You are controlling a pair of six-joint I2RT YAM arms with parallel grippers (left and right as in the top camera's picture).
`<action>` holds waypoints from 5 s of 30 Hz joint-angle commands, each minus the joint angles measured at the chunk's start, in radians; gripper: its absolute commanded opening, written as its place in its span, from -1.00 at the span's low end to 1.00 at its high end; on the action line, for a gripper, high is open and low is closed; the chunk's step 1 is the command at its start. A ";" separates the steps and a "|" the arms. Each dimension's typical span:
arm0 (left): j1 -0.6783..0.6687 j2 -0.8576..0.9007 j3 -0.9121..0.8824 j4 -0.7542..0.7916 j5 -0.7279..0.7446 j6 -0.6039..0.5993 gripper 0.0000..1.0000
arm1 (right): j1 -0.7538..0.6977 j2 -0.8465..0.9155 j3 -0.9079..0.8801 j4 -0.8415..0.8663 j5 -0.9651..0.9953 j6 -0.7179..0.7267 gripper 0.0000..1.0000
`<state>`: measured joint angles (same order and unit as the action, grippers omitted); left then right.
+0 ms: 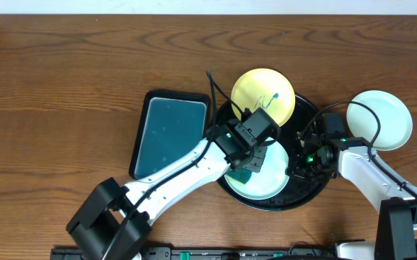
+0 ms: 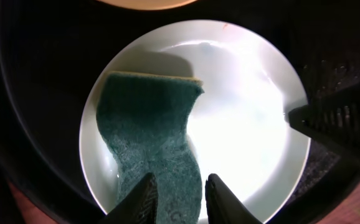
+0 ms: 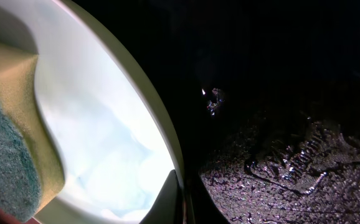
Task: Clean dirty plates on tray and stack at the side
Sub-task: 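Rub the sponge in circles over the plate center with the left gripper, then keep scrubbing the plate's blue stain with the sponge, right gripper holding rim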
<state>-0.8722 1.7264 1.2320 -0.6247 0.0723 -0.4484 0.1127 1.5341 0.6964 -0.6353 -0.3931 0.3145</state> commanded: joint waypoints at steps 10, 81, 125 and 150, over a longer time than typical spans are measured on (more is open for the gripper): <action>0.002 0.066 -0.006 -0.004 -0.013 -0.002 -0.41 | 0.000 0.005 -0.006 -0.008 0.026 -0.001 -0.97; 0.003 0.081 -0.037 0.004 -0.032 -0.036 -0.07 | 0.000 0.005 -0.006 -0.012 0.026 -0.001 -0.97; 0.002 0.231 -0.037 0.031 -0.004 -0.047 -0.85 | 0.000 0.005 -0.006 -0.019 0.026 -0.001 -0.97; 0.003 0.051 -0.022 -0.003 -0.001 -0.044 -0.85 | 0.000 0.005 -0.006 -0.019 0.027 -0.001 -0.97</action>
<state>-0.8711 1.7874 1.2121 -0.6216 0.0692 -0.4973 0.1127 1.5341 0.6964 -0.6426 -0.3931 0.3145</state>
